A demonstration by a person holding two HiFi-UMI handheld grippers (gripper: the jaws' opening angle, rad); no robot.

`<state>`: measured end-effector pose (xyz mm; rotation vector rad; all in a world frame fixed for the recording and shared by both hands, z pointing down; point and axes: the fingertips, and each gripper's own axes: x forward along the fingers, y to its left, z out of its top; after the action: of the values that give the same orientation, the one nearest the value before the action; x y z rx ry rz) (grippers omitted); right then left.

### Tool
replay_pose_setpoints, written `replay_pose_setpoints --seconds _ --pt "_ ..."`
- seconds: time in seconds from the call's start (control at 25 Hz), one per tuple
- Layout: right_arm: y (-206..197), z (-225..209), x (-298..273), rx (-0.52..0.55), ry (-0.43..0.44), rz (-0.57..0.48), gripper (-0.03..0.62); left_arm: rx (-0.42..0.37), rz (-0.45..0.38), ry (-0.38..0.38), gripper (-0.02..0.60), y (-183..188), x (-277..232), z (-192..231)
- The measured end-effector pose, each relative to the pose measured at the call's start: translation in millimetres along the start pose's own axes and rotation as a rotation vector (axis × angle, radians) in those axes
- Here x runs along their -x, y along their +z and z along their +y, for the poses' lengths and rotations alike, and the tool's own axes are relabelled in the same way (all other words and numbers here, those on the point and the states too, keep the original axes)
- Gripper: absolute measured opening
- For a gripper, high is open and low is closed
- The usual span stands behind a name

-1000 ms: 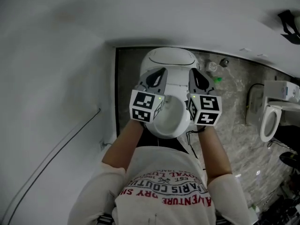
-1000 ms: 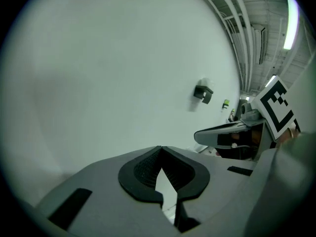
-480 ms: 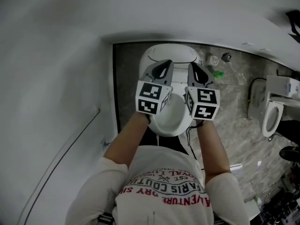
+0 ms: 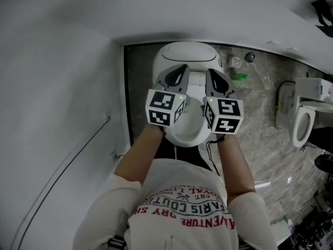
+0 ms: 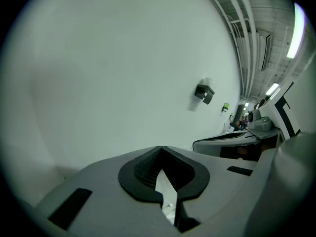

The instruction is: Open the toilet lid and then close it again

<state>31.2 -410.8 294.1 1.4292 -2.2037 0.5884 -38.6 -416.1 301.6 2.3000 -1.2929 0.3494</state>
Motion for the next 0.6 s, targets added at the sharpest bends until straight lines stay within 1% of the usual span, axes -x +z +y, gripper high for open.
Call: replay_pose_setpoints --seconds 0.28,0.44,0.6 --pt "-23.2 14.9 35.2 0.011 0.015 -0.029 0.014 0.018 -0.031 0.002 0.006 -18.9 32.7 -22.3" --pt "-40.8 22.3 59.7 0.032 0.044 -0.049 0.015 0.034 -0.057 0.032 0.006 -34.0 52.6 -38.7" --pt "-63.1 38.1 84.9 0.086 0.056 -0.081 0.015 0.034 -0.082 0.077 0.006 -54.5 75.3 -54.0"
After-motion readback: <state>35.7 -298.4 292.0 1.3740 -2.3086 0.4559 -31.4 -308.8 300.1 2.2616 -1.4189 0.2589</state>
